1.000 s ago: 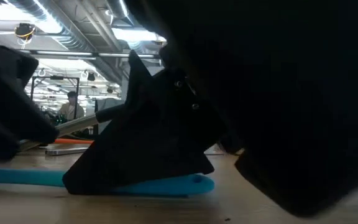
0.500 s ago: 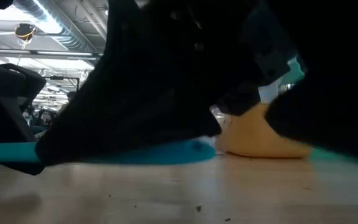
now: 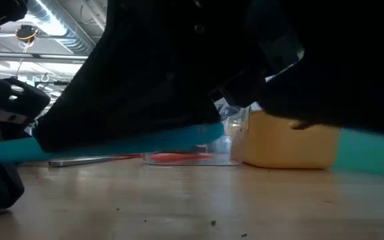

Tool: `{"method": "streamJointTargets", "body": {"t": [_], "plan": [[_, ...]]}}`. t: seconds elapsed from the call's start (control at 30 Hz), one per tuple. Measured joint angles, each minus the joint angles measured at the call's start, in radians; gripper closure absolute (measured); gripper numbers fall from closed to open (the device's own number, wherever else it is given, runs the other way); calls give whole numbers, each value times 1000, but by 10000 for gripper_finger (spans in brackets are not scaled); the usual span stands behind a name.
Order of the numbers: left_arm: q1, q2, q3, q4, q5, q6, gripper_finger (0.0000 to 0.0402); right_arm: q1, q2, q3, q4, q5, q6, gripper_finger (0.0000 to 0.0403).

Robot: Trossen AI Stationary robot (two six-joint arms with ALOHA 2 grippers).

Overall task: Pick & Place Kitchen Items
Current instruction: Put the blue spatula into the transparent bin

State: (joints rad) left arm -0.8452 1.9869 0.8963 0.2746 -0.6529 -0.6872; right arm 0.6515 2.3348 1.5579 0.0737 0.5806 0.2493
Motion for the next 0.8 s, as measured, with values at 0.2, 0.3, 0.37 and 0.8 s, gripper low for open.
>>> {"method": "streamJointTargets", "body": {"t": [0.2, 0.3, 0.37, 0.8], "plan": [[-19, 1, 0, 7, -31, -34, 393, 15, -5, 33, -28, 51, -3, 305], [-38, 1, 0, 10, -65, -50, 393, 40, -26, 75, -62, 153, -30, 264], [-52, 2, 0, 10, -88, -64, 393, 62, -45, 101, -93, 249, -51, 235], [-178, -116, -2, 39, -446, 23, 395, 202, -130, 218, -231, 410, -160, 183]]}}
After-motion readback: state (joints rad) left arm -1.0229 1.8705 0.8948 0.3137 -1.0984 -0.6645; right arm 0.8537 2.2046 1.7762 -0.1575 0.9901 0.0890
